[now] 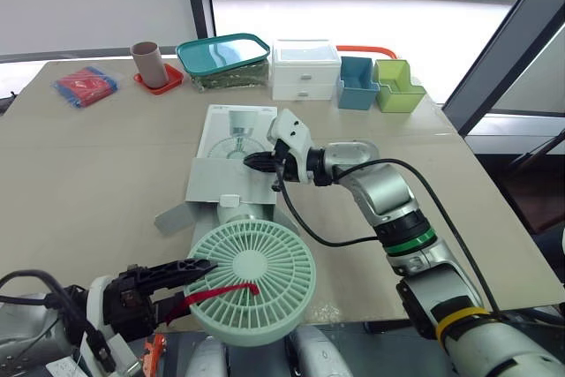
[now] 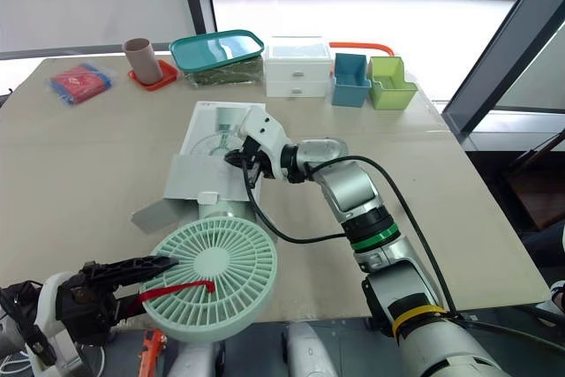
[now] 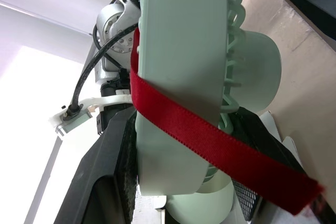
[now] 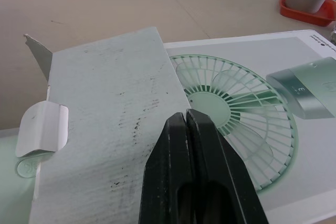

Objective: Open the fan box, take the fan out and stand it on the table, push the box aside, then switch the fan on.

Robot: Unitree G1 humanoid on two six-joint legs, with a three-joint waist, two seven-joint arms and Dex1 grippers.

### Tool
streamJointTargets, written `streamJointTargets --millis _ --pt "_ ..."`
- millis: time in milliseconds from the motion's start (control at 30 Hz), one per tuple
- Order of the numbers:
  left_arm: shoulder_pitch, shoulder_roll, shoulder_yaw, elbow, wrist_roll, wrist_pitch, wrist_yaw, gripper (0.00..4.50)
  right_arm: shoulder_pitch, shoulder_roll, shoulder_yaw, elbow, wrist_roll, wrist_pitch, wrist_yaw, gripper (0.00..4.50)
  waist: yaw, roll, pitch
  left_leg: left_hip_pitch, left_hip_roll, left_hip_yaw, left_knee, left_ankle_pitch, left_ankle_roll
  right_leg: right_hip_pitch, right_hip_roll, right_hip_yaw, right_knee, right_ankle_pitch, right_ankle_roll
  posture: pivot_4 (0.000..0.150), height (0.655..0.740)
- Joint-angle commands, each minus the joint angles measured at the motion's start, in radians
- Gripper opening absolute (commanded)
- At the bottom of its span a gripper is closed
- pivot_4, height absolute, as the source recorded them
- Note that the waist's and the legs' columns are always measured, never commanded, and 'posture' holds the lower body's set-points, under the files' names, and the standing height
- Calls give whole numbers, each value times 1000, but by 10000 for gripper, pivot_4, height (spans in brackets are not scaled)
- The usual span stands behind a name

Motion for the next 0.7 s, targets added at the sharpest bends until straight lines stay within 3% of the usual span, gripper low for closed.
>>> streamJointTargets --millis 33,233,533,700 --pt "-25 -5 65 -136 -197 192 -36 21200 -27 9 -15 -10 5 -21 6 0 0 0 0 0 0 0 0 0 0 0 0 0 0 0 0 1500 7400" --pt "12 -59 73 -245 -346 413 -101 21200 -26 11 -13 -3 3 -29 12 0 0 0 0 0 0 0 0 0 0 0 0 1 0 0 1 1500 7400" --pt "205 -151 128 -364 -415 500 -233 21200 -58 35 -15 70 -8 -64 15 0 -2 0 0 0 0 0 0 0 0 0 1 2 0 -1 1 1500 7400" --pt "255 -203 258 -374 -461 559 -264 21200 -88 47 -19 133 -14 -99 24 0 -4 0 0 0 0 1 0 0 0 0 1 3 0 -2 1 1500 7400"
